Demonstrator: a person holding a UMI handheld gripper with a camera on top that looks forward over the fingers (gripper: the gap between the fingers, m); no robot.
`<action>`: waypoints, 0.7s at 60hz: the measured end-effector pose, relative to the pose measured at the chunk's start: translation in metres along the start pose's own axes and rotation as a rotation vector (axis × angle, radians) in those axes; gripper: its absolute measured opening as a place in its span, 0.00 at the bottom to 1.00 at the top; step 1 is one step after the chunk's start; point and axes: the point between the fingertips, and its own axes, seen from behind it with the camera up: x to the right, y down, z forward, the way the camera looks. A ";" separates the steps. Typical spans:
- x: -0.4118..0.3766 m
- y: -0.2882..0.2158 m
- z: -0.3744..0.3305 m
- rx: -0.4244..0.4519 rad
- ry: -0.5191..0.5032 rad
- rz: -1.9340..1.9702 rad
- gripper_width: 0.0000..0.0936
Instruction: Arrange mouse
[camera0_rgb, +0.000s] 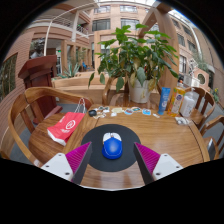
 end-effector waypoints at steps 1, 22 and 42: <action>0.000 -0.002 -0.008 0.003 0.002 0.001 0.91; -0.008 0.005 -0.149 0.065 0.046 0.000 0.91; -0.016 0.021 -0.197 0.071 0.039 -0.007 0.91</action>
